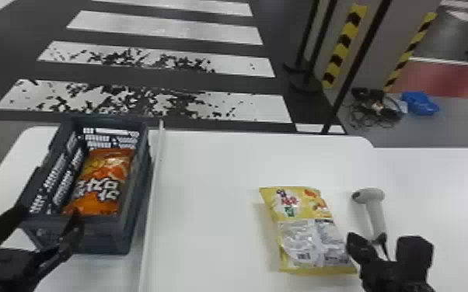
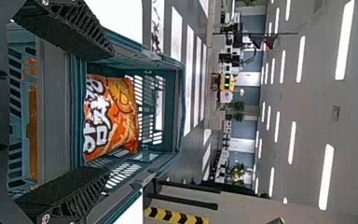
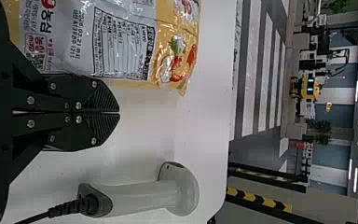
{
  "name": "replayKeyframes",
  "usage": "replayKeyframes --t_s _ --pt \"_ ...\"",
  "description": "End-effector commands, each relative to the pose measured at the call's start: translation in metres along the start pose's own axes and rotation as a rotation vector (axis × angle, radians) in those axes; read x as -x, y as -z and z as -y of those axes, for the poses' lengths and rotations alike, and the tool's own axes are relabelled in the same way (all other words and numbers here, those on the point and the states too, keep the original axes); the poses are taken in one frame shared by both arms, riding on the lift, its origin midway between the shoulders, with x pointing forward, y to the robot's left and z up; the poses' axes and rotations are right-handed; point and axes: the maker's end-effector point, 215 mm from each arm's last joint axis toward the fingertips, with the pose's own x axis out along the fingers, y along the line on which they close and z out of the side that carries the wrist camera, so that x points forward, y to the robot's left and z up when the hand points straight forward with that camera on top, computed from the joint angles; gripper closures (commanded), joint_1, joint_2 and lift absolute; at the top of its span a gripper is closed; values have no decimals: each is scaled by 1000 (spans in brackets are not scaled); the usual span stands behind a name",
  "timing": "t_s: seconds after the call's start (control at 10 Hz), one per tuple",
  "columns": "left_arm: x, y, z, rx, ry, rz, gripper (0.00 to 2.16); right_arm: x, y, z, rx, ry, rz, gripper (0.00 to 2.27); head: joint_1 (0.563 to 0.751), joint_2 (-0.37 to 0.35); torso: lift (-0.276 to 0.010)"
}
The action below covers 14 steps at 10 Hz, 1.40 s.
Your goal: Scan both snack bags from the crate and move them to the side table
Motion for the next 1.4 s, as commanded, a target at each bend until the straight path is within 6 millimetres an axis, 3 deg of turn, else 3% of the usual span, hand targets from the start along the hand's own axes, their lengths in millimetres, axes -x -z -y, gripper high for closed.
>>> replayKeyframes --t_s 0.0,0.3,0.4,0.5,0.6,0.7,0.8,1.1,1.3 --pt "0 1 0 0 0 -1 87 1 1 -1 1 -2 -1 2236 695 -162 -99" --pt "0 1 0 0 0 -1 87 1 -1 5 4 10 3 2236 695 -160 -99" --pt "0 1 0 2 -1 -1 87 3 -12 13 11 26 27 2135 695 -163 -99" --pt "0 0 0 0 0 0 87 6 -29 19 21 40 59 1851 695 -171 -99" --pt "0 -1 1 0 2 1 87 9 -43 23 30 55 92 1193 695 -180 -99" --pt "0 -2 2 0 3 4 87 10 -53 27 36 67 111 269 695 -183 -99" --pt "0 -3 1 -1 2 4 87 6 -59 32 44 72 110 80 695 -187 -99" --pt "1 -10 -4 -9 -27 17 87 -8 -54 57 61 91 34 73 695 -206 -99" --pt "2 -17 -8 -12 -57 28 87 -20 -39 75 71 96 -41 70 695 -215 -99"
